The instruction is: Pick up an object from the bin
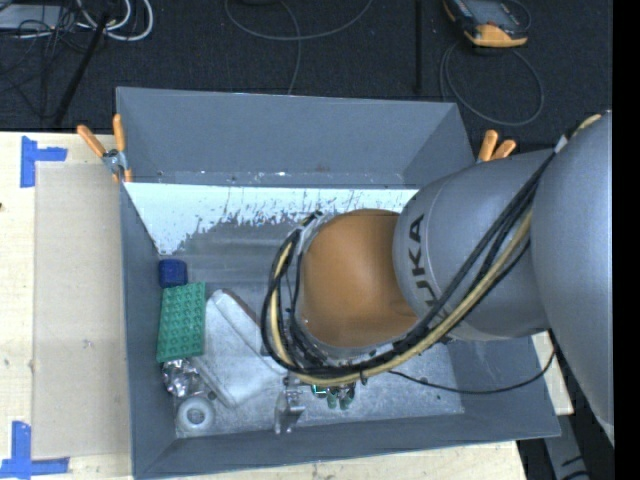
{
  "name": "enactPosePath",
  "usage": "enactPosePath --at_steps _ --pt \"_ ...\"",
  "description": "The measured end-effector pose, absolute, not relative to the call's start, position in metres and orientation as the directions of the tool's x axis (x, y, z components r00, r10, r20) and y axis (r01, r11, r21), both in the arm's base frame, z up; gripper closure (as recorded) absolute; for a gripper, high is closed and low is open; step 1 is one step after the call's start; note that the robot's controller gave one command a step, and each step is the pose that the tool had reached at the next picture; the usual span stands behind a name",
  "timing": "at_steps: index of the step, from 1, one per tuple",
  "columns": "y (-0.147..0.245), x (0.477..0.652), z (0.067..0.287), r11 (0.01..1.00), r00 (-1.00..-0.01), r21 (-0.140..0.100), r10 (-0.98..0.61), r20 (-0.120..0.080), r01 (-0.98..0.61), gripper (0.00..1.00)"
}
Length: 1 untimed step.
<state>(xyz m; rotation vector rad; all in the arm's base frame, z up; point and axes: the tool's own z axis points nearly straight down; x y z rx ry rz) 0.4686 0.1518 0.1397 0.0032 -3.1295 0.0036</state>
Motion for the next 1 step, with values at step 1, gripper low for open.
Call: enactPosePath --at_steps 1 --pt "0.1532 0.4897 0.0781 0.995 -0.995 0.001 0.099 0.001 0.099 0.0"
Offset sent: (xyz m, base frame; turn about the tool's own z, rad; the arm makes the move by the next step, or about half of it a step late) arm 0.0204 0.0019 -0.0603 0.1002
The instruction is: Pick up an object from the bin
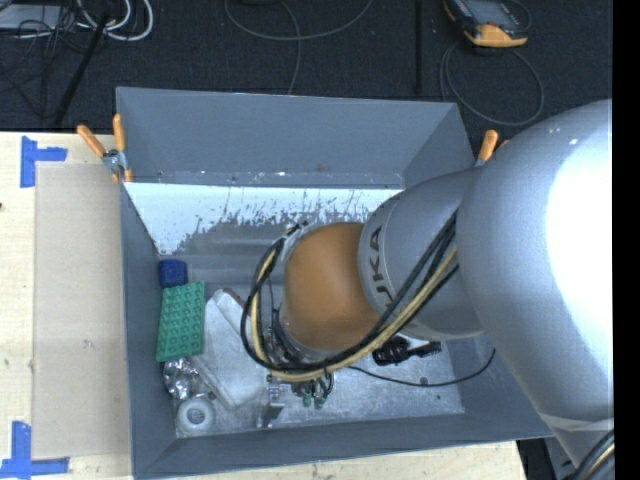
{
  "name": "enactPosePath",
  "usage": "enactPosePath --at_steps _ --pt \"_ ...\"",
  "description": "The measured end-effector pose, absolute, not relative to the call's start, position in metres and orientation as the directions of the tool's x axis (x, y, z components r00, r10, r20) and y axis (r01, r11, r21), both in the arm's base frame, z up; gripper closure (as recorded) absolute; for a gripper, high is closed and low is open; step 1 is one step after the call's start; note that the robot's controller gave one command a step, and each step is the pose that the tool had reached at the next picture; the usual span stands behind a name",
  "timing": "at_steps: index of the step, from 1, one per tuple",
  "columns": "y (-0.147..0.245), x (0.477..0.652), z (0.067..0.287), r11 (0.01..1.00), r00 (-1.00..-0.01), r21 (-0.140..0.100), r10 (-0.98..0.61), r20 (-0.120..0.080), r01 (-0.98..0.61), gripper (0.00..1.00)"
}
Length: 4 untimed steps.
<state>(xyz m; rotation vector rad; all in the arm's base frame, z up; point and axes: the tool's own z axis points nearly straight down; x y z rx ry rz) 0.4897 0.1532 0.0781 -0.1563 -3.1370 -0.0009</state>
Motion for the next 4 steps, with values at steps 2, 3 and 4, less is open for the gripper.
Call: enactPosePath --at_steps 2,3,4 --pt "0.193 0.512 0.194 0.992 -0.992 0.004 0.125 -0.005 0.125 1.0" --pt "0.218 0.533 0.14 0.919 -0.919 -0.002 0.395 0.004 0.395 1.0" --pt "0.189 0.541 0.14 0.936 -0.936 -0.011 0.352 0.02 0.351 1.0"
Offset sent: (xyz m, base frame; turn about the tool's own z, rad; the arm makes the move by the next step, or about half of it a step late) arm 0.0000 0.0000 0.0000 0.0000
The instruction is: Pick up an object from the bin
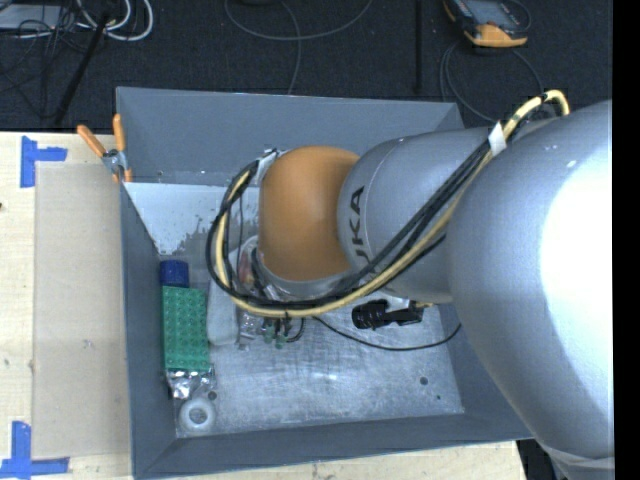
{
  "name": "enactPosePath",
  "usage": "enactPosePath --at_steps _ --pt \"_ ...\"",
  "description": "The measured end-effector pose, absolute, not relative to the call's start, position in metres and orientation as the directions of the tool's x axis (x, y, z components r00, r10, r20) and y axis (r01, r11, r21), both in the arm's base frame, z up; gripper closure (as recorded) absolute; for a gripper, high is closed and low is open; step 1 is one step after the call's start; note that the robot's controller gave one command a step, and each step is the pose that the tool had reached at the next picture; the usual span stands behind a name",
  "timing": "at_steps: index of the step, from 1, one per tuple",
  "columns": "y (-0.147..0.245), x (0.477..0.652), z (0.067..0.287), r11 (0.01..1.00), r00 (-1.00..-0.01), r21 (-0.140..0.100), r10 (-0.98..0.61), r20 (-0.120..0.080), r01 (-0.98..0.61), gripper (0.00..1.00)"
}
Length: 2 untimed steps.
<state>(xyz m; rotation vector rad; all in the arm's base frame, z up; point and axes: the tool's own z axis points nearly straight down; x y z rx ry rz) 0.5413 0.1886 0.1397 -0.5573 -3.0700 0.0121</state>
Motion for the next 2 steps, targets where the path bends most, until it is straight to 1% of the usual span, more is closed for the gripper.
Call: enactPosePath --at_steps 1,2 --pt "0.218 0.543 0.146 0.861 -0.86 -0.013 0.509 0.02 0.509 1.0" --pt "0.205 0.576 0.194 0.87 -0.87 -0.009 0.494 0.02 0.493 1.0"
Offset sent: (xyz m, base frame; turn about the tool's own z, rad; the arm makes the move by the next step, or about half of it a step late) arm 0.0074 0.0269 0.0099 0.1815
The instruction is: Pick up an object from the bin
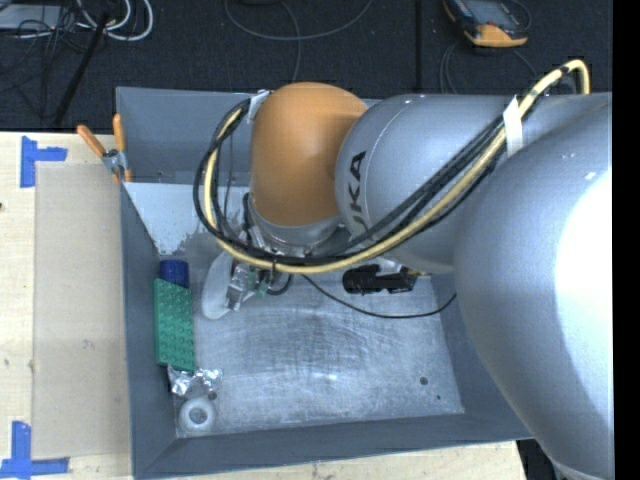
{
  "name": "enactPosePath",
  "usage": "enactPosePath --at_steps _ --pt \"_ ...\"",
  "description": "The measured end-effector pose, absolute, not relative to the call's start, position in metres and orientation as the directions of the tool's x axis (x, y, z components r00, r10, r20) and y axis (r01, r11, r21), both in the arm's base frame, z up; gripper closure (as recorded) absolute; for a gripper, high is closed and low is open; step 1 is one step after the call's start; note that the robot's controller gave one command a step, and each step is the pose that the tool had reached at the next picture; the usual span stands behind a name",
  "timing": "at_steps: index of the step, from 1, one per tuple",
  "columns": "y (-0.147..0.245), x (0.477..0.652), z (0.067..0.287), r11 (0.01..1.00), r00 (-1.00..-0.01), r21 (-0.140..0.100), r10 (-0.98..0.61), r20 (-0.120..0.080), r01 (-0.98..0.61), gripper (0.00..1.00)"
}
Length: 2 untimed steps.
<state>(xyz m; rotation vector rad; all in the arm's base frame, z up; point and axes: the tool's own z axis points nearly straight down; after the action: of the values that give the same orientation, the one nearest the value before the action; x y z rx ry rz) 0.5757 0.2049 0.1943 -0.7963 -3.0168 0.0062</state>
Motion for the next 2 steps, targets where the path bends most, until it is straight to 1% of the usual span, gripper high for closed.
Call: enactPosePath --at_steps 1,2 --pt "0.173 0.591 0.264 0.887 -0.887 0.003 0.462 -0.005 0.462 1.0" --pt "0.156 0.569 0.144 0.863 -0.862 -0.024 0.506 0.032 0.505 1.0"
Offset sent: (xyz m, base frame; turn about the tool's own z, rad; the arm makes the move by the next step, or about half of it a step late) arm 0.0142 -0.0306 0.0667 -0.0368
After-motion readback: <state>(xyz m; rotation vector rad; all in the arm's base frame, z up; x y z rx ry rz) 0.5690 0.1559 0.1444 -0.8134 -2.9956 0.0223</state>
